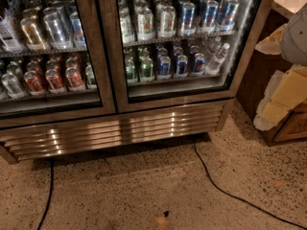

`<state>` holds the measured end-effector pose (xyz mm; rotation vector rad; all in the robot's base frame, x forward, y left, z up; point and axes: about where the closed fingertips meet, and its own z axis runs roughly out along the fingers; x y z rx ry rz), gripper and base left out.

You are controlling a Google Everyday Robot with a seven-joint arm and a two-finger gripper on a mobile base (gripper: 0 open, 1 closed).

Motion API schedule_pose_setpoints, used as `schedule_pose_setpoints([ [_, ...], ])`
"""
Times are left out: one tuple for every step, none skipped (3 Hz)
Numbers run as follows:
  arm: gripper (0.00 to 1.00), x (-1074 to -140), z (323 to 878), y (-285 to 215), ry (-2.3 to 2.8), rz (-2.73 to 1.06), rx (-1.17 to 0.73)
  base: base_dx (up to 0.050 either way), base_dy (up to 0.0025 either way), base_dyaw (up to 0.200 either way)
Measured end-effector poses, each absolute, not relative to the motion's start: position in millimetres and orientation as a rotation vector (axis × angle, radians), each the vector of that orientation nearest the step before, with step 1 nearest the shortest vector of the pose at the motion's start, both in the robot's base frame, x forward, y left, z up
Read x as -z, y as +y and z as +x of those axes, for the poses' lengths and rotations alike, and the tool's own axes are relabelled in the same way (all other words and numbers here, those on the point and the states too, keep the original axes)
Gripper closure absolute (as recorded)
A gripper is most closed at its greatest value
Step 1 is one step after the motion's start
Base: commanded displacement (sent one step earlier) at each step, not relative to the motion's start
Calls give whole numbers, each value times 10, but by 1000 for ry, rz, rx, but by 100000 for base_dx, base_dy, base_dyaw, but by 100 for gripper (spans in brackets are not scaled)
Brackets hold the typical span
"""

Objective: Open right fridge door

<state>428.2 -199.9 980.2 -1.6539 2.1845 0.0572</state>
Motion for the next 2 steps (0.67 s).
schedule_pose_setpoints([
  [0, -9808, 4614, -1972, 2188, -1643, -10, 0, 0, 0],
  [0, -9810, 4619, -1967, 2187, -1643, -9, 0, 0, 0],
])
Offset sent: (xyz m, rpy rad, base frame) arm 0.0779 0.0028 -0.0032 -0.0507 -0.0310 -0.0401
